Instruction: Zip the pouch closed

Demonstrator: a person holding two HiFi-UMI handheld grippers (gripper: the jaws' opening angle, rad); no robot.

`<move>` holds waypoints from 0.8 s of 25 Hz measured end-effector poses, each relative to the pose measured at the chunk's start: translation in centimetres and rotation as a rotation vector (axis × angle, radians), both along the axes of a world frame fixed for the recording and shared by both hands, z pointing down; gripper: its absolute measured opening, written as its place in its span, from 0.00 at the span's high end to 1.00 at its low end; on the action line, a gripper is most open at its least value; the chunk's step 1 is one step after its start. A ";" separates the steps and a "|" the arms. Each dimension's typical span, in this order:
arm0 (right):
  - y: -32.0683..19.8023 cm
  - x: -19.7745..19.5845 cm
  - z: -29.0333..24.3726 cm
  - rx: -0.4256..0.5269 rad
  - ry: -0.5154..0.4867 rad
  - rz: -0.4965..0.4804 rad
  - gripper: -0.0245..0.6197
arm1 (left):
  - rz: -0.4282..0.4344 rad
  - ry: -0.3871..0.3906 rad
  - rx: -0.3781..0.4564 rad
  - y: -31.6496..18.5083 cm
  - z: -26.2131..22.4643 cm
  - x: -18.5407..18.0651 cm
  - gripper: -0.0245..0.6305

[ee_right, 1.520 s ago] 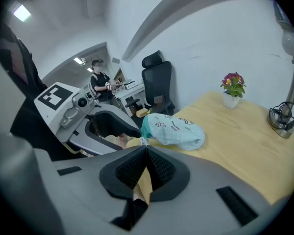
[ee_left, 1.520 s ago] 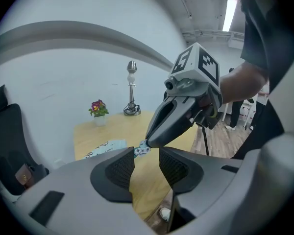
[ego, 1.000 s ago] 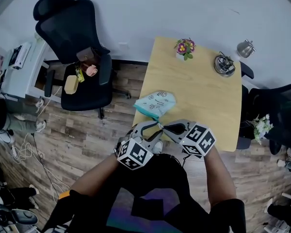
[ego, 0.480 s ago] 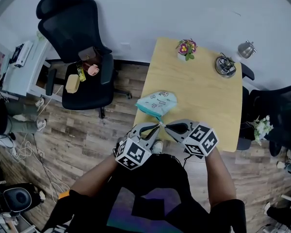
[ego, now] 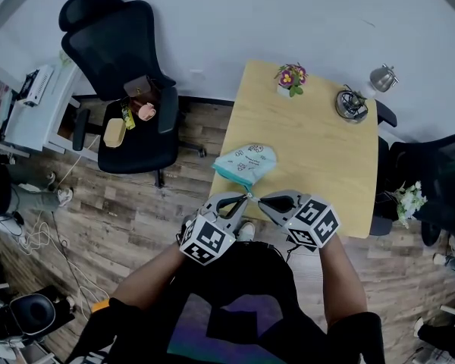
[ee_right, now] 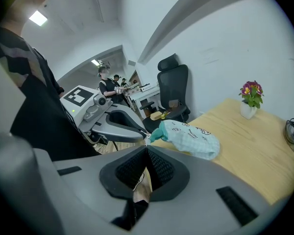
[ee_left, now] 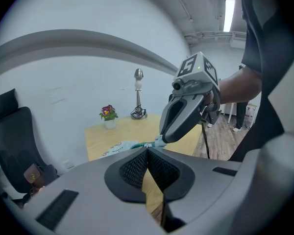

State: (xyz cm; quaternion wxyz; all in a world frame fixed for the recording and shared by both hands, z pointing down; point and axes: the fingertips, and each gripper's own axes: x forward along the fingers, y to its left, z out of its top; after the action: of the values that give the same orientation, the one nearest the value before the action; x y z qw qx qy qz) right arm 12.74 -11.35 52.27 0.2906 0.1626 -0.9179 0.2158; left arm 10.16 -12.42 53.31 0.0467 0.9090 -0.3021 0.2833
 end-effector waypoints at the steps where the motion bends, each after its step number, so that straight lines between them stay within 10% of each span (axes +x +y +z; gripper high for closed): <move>1: 0.0 0.2 0.0 0.003 0.004 0.008 0.93 | -0.007 -0.001 -0.001 -0.2 0.1 -0.2 0.95; 20: 0.0 4.3 2.3 0.000 0.078 0.167 0.93 | -0.264 -0.100 -0.140 -6.7 5.9 -8.6 0.95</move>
State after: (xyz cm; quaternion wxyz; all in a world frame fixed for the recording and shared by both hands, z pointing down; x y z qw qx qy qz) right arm 17.00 -11.36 54.59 0.3071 0.2469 -0.8891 0.2328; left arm 1.57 -19.08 59.23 0.1316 0.8406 -0.4006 0.3401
